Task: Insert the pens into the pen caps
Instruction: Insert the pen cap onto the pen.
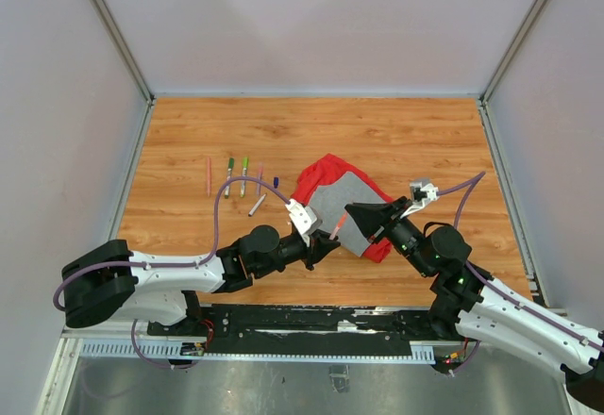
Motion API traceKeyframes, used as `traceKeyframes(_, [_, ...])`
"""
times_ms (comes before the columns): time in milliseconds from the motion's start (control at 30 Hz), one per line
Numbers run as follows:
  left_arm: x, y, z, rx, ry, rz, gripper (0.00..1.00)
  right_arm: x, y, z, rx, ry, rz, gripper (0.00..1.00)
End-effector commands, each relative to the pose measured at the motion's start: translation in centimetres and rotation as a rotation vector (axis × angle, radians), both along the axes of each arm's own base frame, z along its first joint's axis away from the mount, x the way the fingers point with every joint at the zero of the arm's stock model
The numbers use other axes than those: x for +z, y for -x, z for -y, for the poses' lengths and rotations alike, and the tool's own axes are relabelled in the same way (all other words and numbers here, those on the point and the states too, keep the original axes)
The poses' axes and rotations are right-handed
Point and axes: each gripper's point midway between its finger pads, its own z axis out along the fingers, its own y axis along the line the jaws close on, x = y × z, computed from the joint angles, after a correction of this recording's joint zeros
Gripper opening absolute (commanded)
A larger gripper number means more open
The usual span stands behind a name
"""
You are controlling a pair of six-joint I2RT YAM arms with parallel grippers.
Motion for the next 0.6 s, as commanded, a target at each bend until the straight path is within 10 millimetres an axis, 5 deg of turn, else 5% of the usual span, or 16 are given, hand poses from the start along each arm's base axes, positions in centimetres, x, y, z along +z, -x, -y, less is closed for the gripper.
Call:
traceKeyframes(0, [1.5, -0.3, 0.5, -0.005, 0.038, 0.041, 0.01, 0.9, -0.5, 0.7, -0.04, -0.024, 0.008, 0.0])
traceKeyframes(567, [1.3, -0.2, 0.5, -0.009, 0.034, 0.039, 0.01, -0.4, -0.6, 0.6, -0.04, -0.012, -0.022, 0.01])
